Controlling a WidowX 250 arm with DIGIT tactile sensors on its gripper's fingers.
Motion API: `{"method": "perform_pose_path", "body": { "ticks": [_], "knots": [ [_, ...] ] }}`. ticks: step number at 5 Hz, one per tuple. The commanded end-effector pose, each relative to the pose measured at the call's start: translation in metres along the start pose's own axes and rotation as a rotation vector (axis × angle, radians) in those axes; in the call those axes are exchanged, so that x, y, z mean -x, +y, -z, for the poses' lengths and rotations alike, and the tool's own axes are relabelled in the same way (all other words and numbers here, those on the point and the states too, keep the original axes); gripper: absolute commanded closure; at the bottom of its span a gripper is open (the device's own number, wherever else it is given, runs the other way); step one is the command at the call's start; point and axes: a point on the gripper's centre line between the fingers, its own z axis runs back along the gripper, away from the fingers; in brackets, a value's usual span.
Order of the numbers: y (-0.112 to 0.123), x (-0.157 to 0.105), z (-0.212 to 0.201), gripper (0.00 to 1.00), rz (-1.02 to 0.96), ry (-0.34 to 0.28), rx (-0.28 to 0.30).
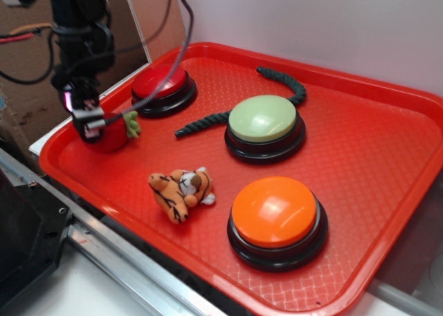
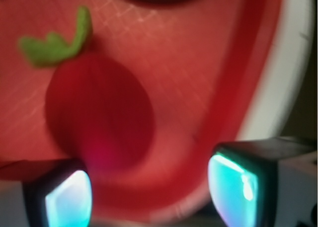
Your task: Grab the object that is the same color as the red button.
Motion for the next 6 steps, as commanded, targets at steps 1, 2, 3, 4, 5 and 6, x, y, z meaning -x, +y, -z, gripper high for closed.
{"method": "perform_pose_path", "body": {
  "ticks": [1, 2, 3, 4, 5, 6],
  "knots": [
    [-0.009, -0.014, 0.019, 1.0, 0.013, 0.076, -0.068],
    [-0.005, -0.008, 0.005, 1.0, -0.053, 0.049, -0.076],
    [-0.005, 0.007, -0.043, 1.0, -0.208, -0.062, -0.041],
    [-0.024, 0.026, -0.088, 1.0, -0.309, -0.237, 0.038],
    [-0.045, 0.057, -0.13, 1.0, -0.358, -0.366, 0.083],
    [-0.061, 0.081, -0.174, 1.0, -0.432, -0.404, 0.107]
  ]
}}
